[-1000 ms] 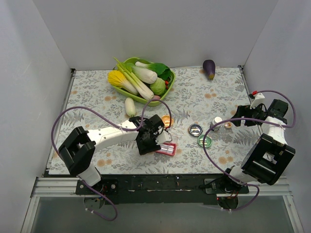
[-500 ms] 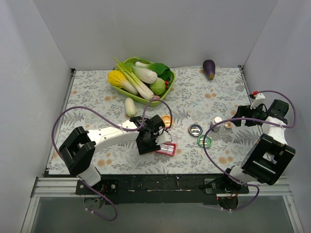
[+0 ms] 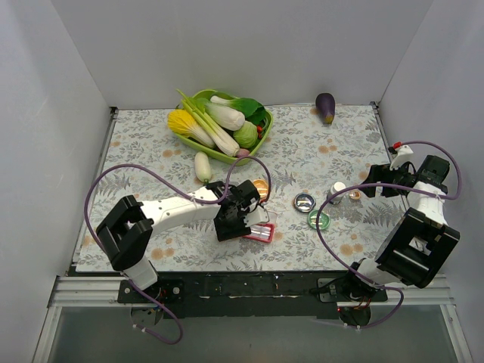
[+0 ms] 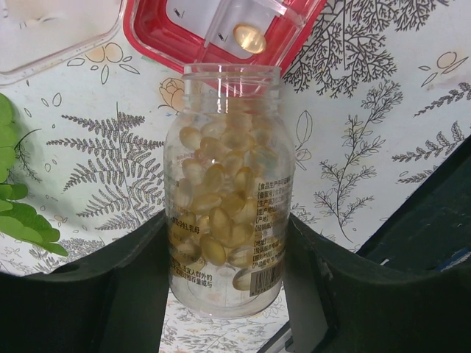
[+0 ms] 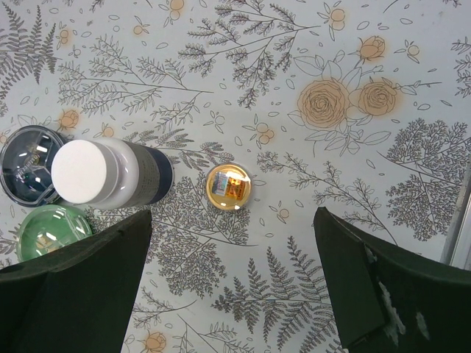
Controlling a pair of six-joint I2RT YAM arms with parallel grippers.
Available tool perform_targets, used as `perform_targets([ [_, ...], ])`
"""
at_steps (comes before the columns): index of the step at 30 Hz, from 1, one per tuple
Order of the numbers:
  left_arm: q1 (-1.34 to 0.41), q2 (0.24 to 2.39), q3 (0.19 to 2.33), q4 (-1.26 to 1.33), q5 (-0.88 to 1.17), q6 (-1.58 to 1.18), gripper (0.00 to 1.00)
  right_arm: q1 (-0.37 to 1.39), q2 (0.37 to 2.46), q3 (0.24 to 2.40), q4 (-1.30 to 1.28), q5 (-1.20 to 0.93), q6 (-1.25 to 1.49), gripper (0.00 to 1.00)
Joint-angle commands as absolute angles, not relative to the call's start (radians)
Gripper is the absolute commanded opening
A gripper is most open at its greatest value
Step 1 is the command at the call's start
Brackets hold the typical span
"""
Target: Sort the pills into containers
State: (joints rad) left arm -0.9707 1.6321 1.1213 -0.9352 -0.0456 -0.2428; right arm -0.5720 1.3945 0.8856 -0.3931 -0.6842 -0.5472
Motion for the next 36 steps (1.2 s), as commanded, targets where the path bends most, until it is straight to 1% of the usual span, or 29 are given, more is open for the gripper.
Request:
perform_targets([
  [1, -0.982, 1.620, 1.161, -0.945, -0.064, -0.238, 0.00, -0.578, 1.396, 0.882, -0.391, -0.709, -0.554, 0.98],
  [18, -0.992, 1.617, 1.175, -0.953, -0.078, -0.239, 0.00, -0.581, 1.401, 0.884, -0.393, -0.709, -0.554, 0.98],
  [24, -0.992, 1.533, 1.085, -0.864, -0.048, -0.276, 0.00, -0.581, 1.397, 0.882, -0.394, -0.709, -0.554, 0.98],
  [32, -0.988, 1.289, 0.888, -0.638, -0.031, -0.334, 0.00, -0.580, 1.397, 0.882, -0.394, -0.706, -0.549, 0.98],
  [36, -0.985, 1.267, 0.824, -0.623, -0.023, -0.357, 0.00, -0.581, 1.397, 0.881, -0.390, -0.698, -0.546, 0.98],
])
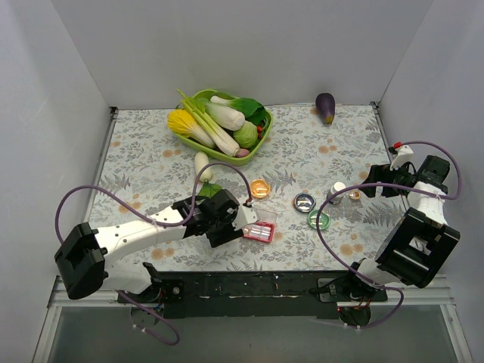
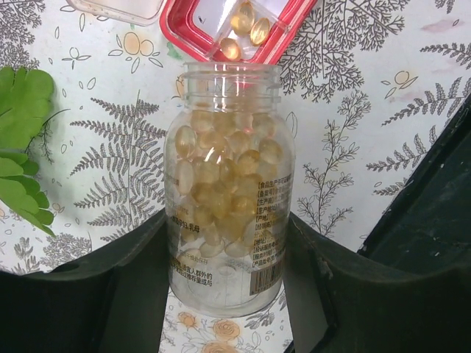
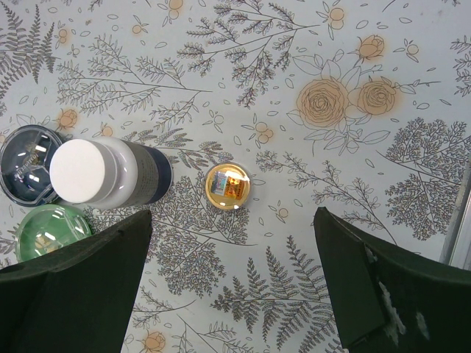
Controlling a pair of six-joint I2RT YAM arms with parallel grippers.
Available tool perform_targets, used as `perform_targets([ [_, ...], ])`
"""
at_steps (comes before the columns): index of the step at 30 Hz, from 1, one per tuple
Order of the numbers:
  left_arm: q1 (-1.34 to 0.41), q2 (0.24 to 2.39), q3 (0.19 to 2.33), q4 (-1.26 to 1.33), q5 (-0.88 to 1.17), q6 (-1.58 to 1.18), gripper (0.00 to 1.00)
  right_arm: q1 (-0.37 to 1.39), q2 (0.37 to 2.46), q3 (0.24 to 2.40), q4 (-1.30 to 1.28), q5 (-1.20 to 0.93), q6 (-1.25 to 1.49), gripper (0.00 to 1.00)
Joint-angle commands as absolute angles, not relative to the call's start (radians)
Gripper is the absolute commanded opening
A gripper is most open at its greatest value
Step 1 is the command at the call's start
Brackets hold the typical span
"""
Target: Sort the pills into containers
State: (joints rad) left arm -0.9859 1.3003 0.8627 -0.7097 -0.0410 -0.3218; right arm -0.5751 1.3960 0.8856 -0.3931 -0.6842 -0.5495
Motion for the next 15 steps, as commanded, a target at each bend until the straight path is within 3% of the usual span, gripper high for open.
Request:
perform_targets([
  [1, -0.985, 1.261, 0.815, -0.605, -0.012, -0.359, 0.00, -0.581, 1.399, 0.879, -0.390, -0.696, -0.546, 0.98],
  [15, -0.970, 1.138, 0.704, -0.419, 0.017, -0.379, 0.00, -0.581, 1.397, 0.876, -0.387, -0.692, -0.549, 0.98],
])
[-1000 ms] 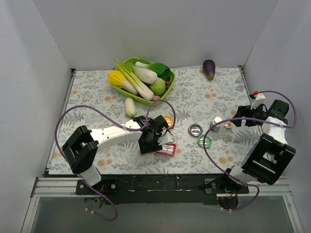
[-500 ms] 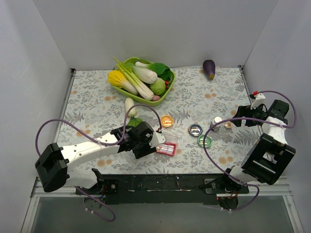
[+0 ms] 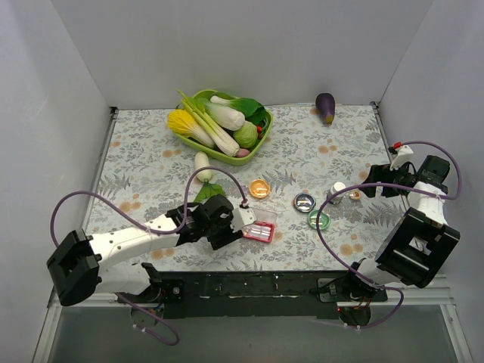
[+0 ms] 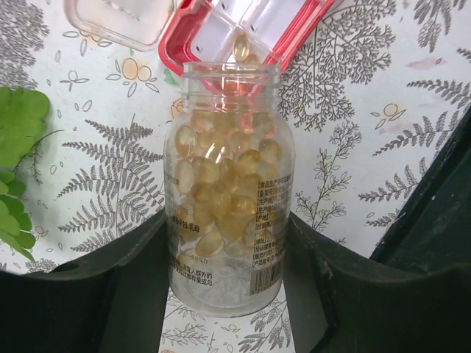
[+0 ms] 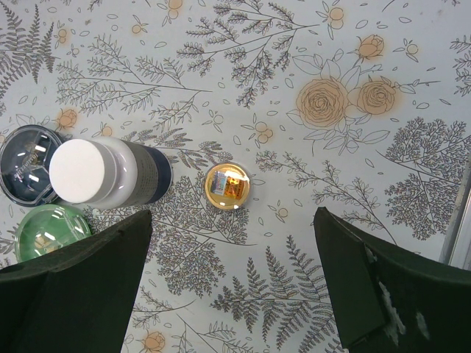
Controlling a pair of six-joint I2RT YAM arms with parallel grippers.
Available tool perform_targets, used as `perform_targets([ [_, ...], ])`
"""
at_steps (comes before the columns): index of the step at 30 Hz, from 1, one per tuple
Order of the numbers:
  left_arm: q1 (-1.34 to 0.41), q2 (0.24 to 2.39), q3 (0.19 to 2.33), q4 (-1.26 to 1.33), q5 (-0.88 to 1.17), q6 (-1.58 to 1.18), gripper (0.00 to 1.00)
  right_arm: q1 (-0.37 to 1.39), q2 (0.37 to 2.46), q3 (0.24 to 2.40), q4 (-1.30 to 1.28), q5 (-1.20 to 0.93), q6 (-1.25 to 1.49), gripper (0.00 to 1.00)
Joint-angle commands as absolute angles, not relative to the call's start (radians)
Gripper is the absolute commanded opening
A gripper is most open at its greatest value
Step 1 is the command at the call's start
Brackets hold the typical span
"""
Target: Sort the pills into containers
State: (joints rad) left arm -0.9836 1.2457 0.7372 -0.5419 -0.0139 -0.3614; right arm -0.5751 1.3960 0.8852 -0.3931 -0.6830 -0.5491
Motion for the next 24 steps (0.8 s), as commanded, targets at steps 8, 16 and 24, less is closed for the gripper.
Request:
perform_targets([
  [8, -0.957, 0.800, 0.532, -0.033, 0.164, -0.434, 0.00, -0.581, 1.351, 0.879, -0.376, -0.715, -0.572, 0.98],
  [16, -0.957, 0.640, 0.323, 0.684, 0.255, -0.633, 0.00, -0.580, 1.276, 0.925, -0.423, -0.742, -0.656, 0.98],
  [24, -0.948, 0.721, 0.201, 1.255, 0.333, -0.782, 0.00, -0.578, 1.276, 1.027, -0.452, -0.874, -0.699, 0.98],
])
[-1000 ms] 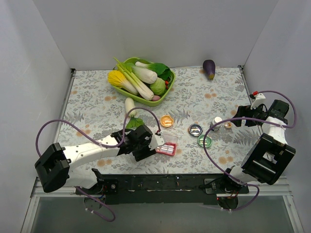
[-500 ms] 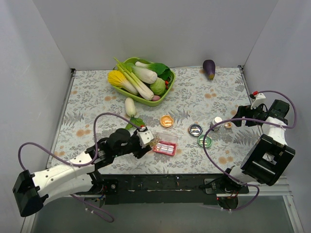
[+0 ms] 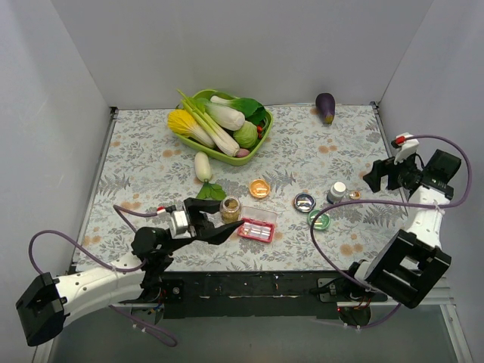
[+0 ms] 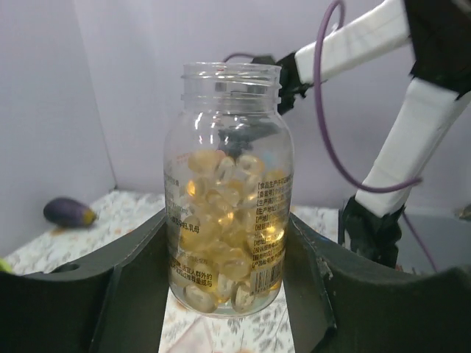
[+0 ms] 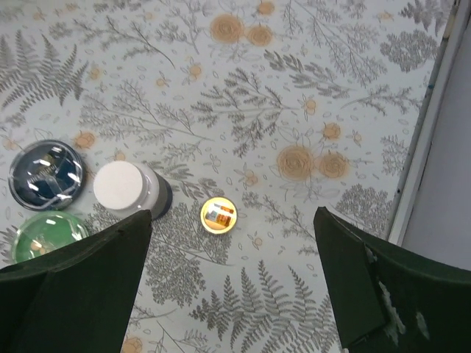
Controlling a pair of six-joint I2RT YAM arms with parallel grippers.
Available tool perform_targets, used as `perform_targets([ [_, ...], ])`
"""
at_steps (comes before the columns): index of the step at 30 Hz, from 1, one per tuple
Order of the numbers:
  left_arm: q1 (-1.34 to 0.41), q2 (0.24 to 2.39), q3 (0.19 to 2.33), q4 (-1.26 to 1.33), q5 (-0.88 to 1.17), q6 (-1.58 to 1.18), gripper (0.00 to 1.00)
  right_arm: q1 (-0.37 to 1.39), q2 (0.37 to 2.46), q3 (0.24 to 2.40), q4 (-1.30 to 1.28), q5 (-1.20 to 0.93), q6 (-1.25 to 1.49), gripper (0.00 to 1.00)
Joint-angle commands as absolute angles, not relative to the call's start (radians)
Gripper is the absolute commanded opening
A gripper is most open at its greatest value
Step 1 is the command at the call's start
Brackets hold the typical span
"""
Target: Sort the pills into containers
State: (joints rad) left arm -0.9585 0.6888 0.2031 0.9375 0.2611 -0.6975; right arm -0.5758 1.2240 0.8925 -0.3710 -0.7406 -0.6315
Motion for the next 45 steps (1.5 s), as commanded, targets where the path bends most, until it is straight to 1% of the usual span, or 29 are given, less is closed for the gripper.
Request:
perform_targets([
  [1, -0.946, 0.721, 0.204, 1.247, 0.344, -0.785, 0.00, -0.578, 1.305, 1.078, -0.515, -0.897, -0.722, 0.97],
  [2, -0.945, 0.707, 0.199, 1.238, 0.350, -0.788, 0.00, -0.578, 1.331, 1.118, -0.632, -0.911, -0.798, 0.96],
  [5, -0.942, 0.648, 0.174, 1.154, 0.350, -0.779, 0.00, -0.574, 1.391, 1.213, -0.731, -0.902, -0.901, 0.98],
  [8, -0.942, 0.597, 0.160, 1.031, 0.347, -0.770, 0.00, -0.542, 1.445, 1.276, -0.856, -0.786, -0.983, 0.98],
  [9, -0.942, 0.572, 0.158, 0.950, 0.348, -0.761, 0.00, -0.532, 1.469, 1.282, -0.905, -0.720, -1.027, 0.98],
  [11, -0.942, 0.551, 0.155, 0.885, 0.365, -0.755, 0.00, -0.500, 1.489, 1.272, -0.922, -0.664, -1.049, 0.98],
  [15, -0.942, 0.502, 0.149, 0.764, 0.371, -0.753, 0.00, -0.420, 1.531, 1.194, -0.870, -0.487, -1.045, 0.98],
  [18, -0.942, 0.459, 0.137, 0.729, 0.370, -0.762, 0.00, -0.364, 1.555, 1.129, -0.787, -0.431, -1.028, 0.97],
  [22, -0.942, 0.405, 0.121, 0.693, 0.356, -0.790, 0.00, -0.341, 1.604, 1.121, -0.700, -0.396, -0.983, 0.95],
  [26, -0.942, 0.351, 0.097, 0.678, 0.348, -0.828, 0.00, -0.339, 1.684, 1.138, -0.684, -0.364, -0.940, 0.89],
  [38, -0.942, 0.360, 0.113, 0.623, 0.334, -0.836, 0.00, -0.305, 1.735, 1.077, -0.588, -0.336, -0.864, 0.82],
  [42, -0.943, 0.368, 0.117, 0.618, 0.334, -0.842, 0.00, -0.287, 1.752, 1.077, -0.563, -0.307, -0.838, 0.76],
  [45, -0.942, 0.364, 0.117, 0.608, 0.336, -0.856, 0.00, -0.282, 1.759, 1.072, -0.538, -0.290, -0.816, 0.67],
])
